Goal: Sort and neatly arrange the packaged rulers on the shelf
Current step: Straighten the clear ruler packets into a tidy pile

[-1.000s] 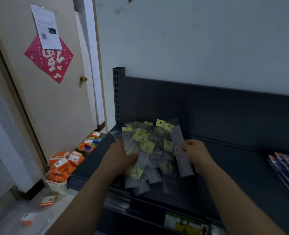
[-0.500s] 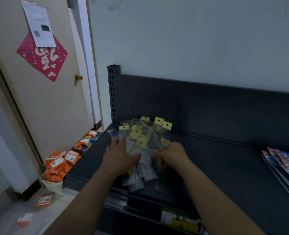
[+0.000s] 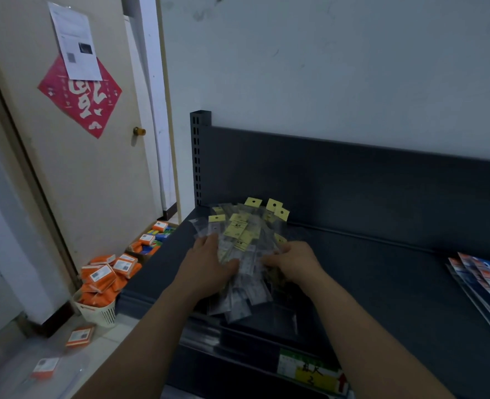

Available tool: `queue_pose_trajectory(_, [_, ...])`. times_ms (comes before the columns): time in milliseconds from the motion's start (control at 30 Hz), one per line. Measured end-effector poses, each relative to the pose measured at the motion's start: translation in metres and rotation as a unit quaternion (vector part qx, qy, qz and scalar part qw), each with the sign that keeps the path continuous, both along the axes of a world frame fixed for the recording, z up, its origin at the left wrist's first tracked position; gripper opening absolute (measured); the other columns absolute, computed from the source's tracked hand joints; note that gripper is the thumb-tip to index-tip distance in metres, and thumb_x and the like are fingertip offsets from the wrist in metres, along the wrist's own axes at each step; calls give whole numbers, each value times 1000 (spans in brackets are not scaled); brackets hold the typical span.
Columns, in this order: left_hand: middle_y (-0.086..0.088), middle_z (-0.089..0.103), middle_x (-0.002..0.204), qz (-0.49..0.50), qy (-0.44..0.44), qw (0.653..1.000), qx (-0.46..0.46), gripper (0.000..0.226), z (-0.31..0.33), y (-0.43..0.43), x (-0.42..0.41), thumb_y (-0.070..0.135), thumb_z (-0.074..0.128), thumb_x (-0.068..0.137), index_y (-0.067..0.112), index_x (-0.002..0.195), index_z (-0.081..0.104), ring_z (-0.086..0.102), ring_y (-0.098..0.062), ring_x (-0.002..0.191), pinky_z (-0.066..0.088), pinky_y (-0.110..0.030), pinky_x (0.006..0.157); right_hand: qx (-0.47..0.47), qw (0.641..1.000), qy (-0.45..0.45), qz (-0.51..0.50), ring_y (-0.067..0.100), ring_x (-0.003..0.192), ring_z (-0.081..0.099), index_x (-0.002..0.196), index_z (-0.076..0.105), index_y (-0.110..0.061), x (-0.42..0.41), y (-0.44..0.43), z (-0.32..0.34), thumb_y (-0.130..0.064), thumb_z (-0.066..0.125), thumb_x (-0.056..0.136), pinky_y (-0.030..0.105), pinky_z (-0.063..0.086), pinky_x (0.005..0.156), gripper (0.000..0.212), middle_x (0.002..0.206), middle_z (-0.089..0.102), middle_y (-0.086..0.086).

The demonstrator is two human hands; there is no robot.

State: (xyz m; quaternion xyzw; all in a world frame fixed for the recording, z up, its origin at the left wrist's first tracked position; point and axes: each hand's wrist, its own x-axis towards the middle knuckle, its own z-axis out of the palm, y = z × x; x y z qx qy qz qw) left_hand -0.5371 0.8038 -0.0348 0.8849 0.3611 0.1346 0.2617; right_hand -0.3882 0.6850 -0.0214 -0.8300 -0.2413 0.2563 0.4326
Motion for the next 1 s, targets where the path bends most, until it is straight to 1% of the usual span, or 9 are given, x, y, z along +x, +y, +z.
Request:
queue_pose_trajectory(100, [-8, 24, 155, -3, -6, 1000, -14, 83, 1, 1, 0, 48, 57, 87, 15, 152, 17, 30, -29, 139, 32, -39, 108, 97, 991, 87, -27, 16, 59, 52, 86, 66, -8, 9, -11, 5, -14, 67, 83, 26, 43, 51, 7, 74, 61, 6])
queue_pose_trajectory(233, [-7, 19, 158, -26, 4, 1000, -4, 83, 0, -1, 10, 51, 55, 86, 17, 152, 19, 19, -32, 143, 25, -45, 114, 192, 970, 125, -78, 12, 48, 33, 73, 51, -13, 26, -35, 12, -9, 53, 85, 26, 28, 44, 13, 59, 42, 1])
queue_pose_trajectory(433, [-3, 18, 158, -26, 26, 992, 122, 69, 18, -15, 37, 60, 47, 88, 28, 147, 29, 12, -25, 146, 6, -55, 116, 276, 945, 161, -70, 10, 38, 22, 63, 39, -14, 39, -72, 22, 0, 45, 79, 21, 24, 39, 21, 50, 31, -1])
queue_pose_trajectory(600, [5, 11, 160, -176, -40, 977, 114, 65, 42, -32, 63, 50, 40, 97, 34, 153, 10, 9, -18, 147, 9, -51, 118, 279, 947, 160, 13, 11, 39, 20, 58, 38, -15, 48, -100, 35, -9, 49, 71, 24, 22, 39, 18, 45, 26, 0])
queue_pose_trajectory(667, [3, 20, 158, -219, -21, 967, 129, 63, 53, -39, 73, 52, 42, 96, 38, 151, 15, 17, -20, 145, 14, -51, 117, 280, 946, 160, 37, 9, 38, 22, 59, 39, -15, 52, -107, 41, -11, 50, 69, 22, 24, 37, 15, 48, 25, 2])
queue_pose_trajectory(767, [3, 57, 122, -306, 1, 952, 10, 39, 69, -53, 79, 49, 51, 94, 30, 127, 53, 53, -15, 114, 43, -37, 99, 299, 939, 163, 40, 8, 37, 23, 64, 40, -14, 59, -113, 44, -16, 53, 64, 21, 25, 35, 13, 54, 24, 1])
queue_pose_trajectory(833, [3, 62, 91, -348, -20, 933, -90, 21, 70, -64, 80, 42, 56, 94, 22, 97, 63, 60, -12, 84, 48, -34, 79, 322, 930, 174, 25, 8, 37, 24, 70, 44, -13, 62, -115, 45, -19, 59, 62, 20, 27, 35, 17, 57, 25, 2])
queue_pose_trajectory(867, [-2, 64, 85, -343, -34, 931, -123, 23, 69, -69, 80, 38, 57, 93, 16, 91, 62, 61, -15, 77, 49, -35, 74, 324, 929, 176, 12, 7, 38, 24, 76, 48, -11, 62, -116, 45, -20, 61, 66, 20, 27, 36, 19, 58, 27, 3])
queue_pose_trajectory(1000, [-20, 69, 94, -236, -131, 908, -320, 19, 56, -86, 83, 17, 49, 99, -1, 103, 53, 68, -26, 67, 56, -33, 59, 232, 955, 159, -98, 8, 46, 31, 91, 55, -12, 58, -117, 42, -42, 59, 88, 21, 27, 42, 30, 72, 50, 2])
